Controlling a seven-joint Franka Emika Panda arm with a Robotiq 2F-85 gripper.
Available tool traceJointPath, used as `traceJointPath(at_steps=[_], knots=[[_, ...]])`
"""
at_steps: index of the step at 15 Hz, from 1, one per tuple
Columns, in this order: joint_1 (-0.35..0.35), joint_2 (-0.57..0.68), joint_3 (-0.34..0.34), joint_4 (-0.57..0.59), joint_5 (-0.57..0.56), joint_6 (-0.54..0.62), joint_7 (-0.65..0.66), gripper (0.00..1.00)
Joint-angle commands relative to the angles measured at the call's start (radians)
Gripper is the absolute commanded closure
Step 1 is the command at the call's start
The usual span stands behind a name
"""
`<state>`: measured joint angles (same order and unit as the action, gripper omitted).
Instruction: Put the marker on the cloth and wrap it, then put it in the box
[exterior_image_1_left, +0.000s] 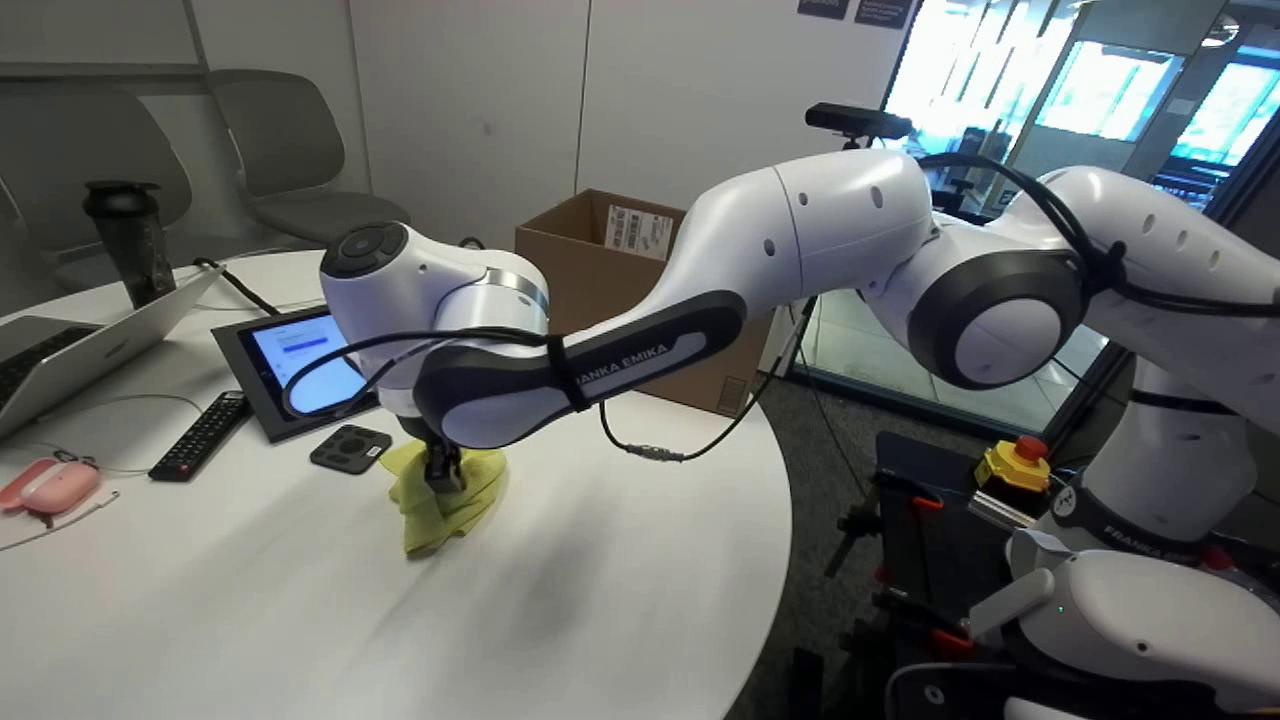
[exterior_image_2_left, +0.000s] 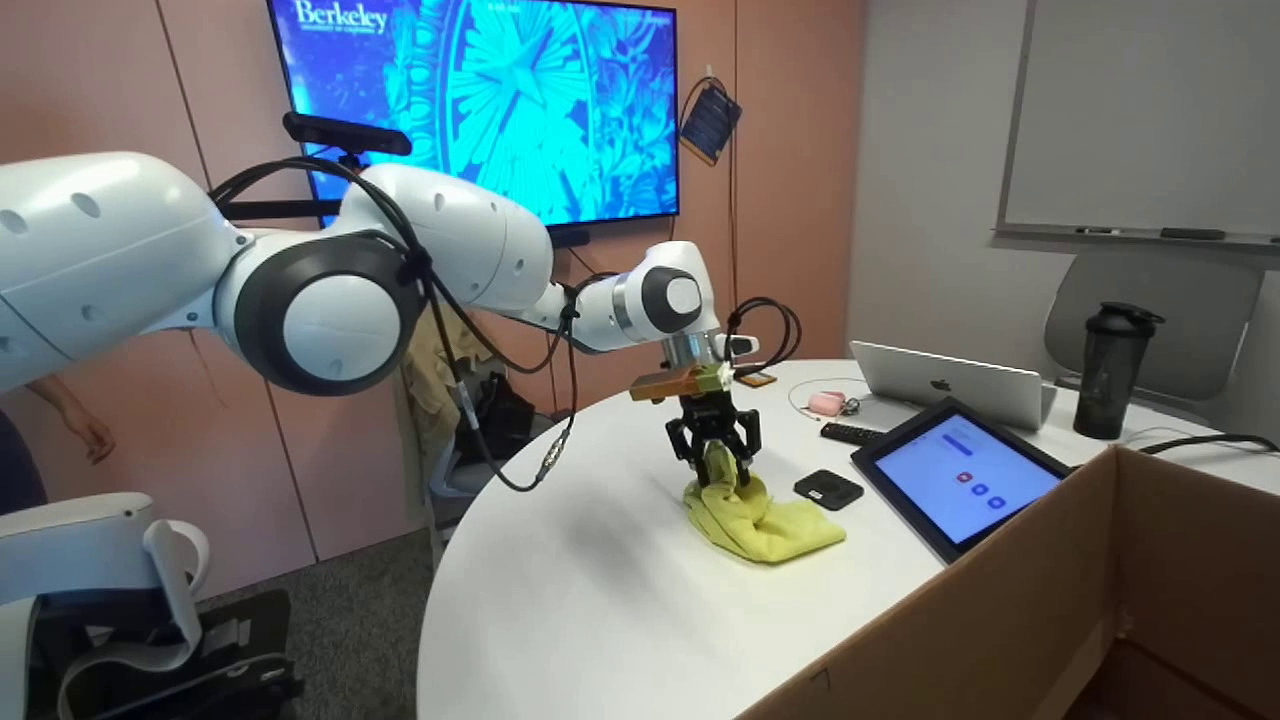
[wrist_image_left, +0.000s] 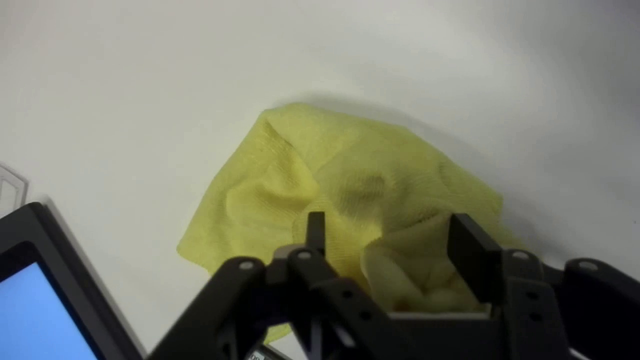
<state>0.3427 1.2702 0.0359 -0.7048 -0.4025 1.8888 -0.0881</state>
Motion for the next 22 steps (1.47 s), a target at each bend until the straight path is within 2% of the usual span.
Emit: traceJointPath(at_steps=[1,3,4,9,12,14,17,22], knots=[[0.023,0.039,-0.029,0.144,0.063,-0.066,0.019,0.02],[0.027,0.036,-0.034,0.182,0.090,-0.086,0.031,0.00],[0.017,0.015,-0.011,0.165,0.073,-0.090,0.045,0.00],[-0.001,-0.012,0.012,0.150,0.090,-0.108,0.032,0.00],[-0.018,-0.021,0.041,0.127,0.105,-0.131,-0.040,0.00],[-0.043,-0.019,0.089,0.114,0.127,-0.116,-0.149,0.00],[-0.072,-0.007,0.130,0.104,0.157,-0.101,-0.246,0.00],[-0.119,0.023,0.140,0.089,0.172,-0.090,-0.266,0.00]])
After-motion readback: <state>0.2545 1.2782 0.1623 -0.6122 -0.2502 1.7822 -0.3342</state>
